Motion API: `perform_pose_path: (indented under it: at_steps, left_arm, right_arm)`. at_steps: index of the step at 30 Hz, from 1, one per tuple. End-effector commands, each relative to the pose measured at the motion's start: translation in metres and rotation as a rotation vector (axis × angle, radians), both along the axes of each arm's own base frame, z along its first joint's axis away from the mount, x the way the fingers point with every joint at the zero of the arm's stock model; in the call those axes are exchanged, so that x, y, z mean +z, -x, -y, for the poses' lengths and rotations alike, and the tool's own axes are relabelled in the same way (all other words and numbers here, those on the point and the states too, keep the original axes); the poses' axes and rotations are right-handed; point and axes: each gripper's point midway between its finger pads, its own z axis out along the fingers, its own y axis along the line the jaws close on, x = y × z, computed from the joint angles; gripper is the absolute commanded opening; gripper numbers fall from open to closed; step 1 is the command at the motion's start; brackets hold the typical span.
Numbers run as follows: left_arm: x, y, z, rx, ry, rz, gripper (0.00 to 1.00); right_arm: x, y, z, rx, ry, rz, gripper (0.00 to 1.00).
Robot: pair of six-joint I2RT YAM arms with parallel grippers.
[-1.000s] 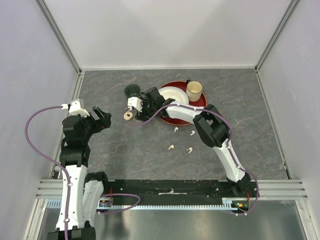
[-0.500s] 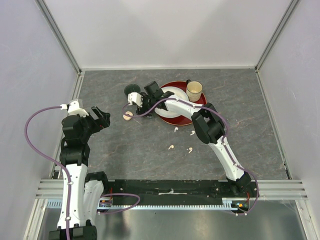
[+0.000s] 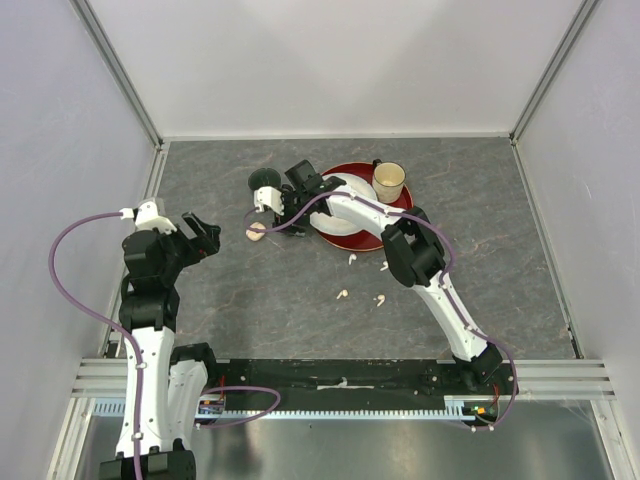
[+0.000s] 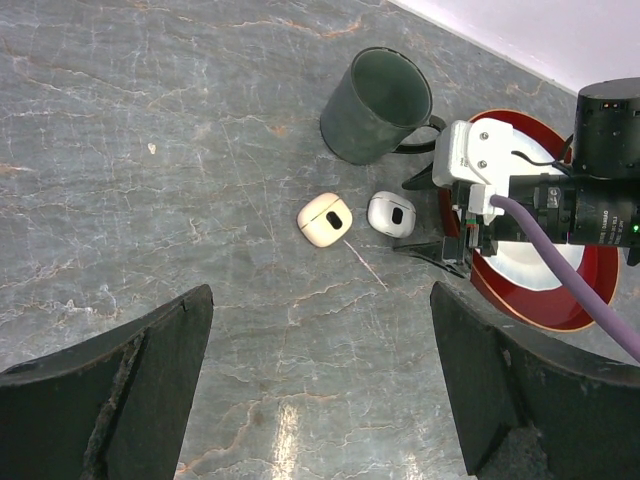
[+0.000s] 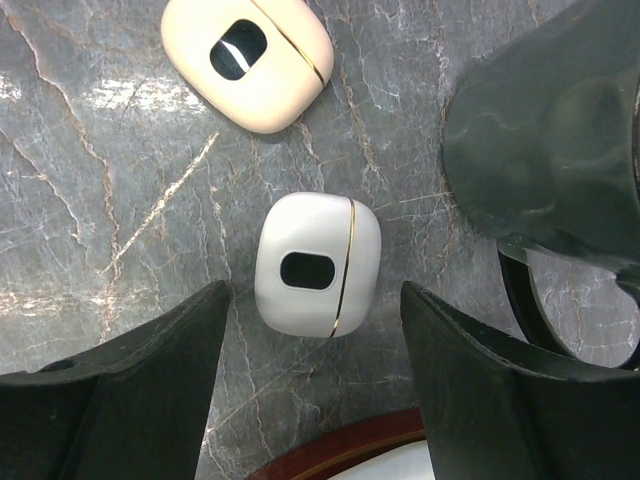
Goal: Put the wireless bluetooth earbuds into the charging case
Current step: Move the charging case to the center of the board.
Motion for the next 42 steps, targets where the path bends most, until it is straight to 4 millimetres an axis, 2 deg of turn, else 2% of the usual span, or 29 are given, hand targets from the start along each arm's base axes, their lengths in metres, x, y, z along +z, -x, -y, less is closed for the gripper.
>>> perform_pose_path:
  at_steps: [1,25,33,42]
  left_arm:
    - [0.01,-0.003,0.002,-0.009,0.026,0.04,0.95]
    - [0.01,-0.003,0.001,-0.006,0.031,0.043,0.95]
    - [0.01,-0.003,0.0,-0.002,0.03,0.043,0.95]
    - [0.01,-0.003,0.0,-0.002,0.03,0.043,0.95]
  right_arm:
    - [-0.011,0.005,0.001,0.028,0.024,-0.036,0.78]
    - [-0.003,0.004,-0.01,-0.071,-0.023,-0.142,0.81]
    - [-0.003,0.006,-0.01,-0.077,-0.024,-0.161,0.68]
    - [-0.004,0.02,-0.008,-0.066,-0.026,-0.215,0.57]
